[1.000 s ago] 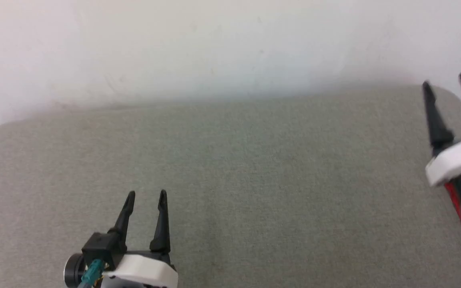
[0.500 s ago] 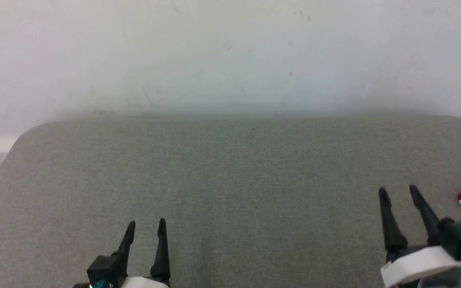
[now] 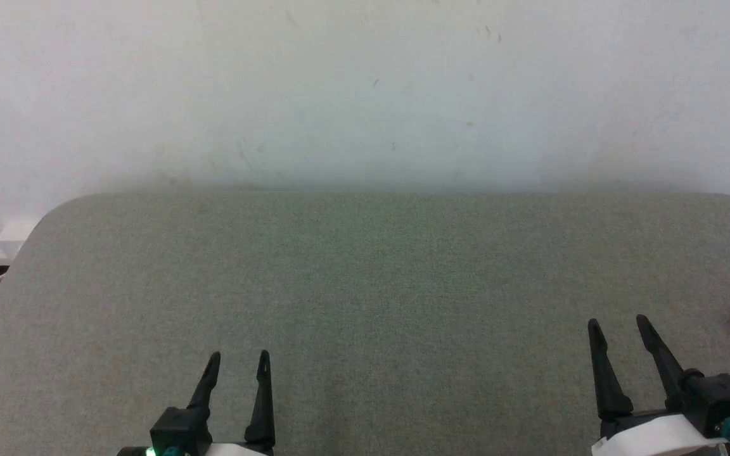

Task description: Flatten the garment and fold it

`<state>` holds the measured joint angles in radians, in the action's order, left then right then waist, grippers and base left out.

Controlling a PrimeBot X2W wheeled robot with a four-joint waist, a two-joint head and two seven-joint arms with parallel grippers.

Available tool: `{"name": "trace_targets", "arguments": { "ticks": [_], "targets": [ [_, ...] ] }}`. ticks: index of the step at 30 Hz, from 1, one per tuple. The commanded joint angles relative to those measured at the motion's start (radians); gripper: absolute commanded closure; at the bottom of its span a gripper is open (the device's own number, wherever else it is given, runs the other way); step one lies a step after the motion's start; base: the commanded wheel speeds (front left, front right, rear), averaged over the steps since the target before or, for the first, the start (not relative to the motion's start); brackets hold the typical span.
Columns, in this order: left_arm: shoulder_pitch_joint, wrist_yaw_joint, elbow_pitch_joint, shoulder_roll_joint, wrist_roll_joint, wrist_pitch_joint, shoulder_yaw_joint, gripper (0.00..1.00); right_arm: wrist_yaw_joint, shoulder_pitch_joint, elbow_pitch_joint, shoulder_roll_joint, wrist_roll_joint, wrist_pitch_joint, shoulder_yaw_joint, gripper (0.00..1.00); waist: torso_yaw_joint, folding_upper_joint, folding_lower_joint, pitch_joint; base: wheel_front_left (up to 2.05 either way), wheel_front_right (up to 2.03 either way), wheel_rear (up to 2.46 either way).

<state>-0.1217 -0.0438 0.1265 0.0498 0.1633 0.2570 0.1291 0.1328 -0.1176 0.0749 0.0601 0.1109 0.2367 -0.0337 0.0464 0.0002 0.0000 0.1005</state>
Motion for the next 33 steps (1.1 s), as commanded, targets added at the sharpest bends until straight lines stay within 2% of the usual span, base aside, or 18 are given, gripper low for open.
{"name": "trace_targets", "arguments": {
  "ticks": [1, 9, 10, 33],
  "targets": [
    [-0.012, 0.008, -0.007, 0.001, -0.018, 0.005, 0.002, 0.00, -0.002, -0.004, 0.002, -0.006, -0.006, 0.006, -0.001, 0.00, -0.002, -0.0002, 0.0000, -0.002, 0.00, 0.00, 0.00],
    [-0.007, 0.023, -0.024, 0.004, -0.056, 0.005, 0.017, 0.00, -0.002, -0.003, -0.004, -0.009, 0.025, 0.001, 0.002, 0.00, -0.009, -0.0002, 0.0000, -0.012, 0.00, 0.00, 0.00],
    [-0.001, 0.024, -0.021, 0.001, -0.055, 0.000, 0.016, 1.00, 0.000, 0.000, -0.001, -0.004, 0.021, 0.001, 0.002, 1.00, -0.009, -0.0002, 0.0000, -0.013, 0.00, 0.00, 0.00],
    [0.019, 0.027, -0.036, 0.001, -0.072, -0.041, -0.007, 1.00, 0.000, 0.018, -0.012, -0.004, 0.000, -0.035, 0.006, 1.00, -0.015, -0.0002, 0.0000, -0.026, 0.00, 0.00, 0.00]
  ]
}}
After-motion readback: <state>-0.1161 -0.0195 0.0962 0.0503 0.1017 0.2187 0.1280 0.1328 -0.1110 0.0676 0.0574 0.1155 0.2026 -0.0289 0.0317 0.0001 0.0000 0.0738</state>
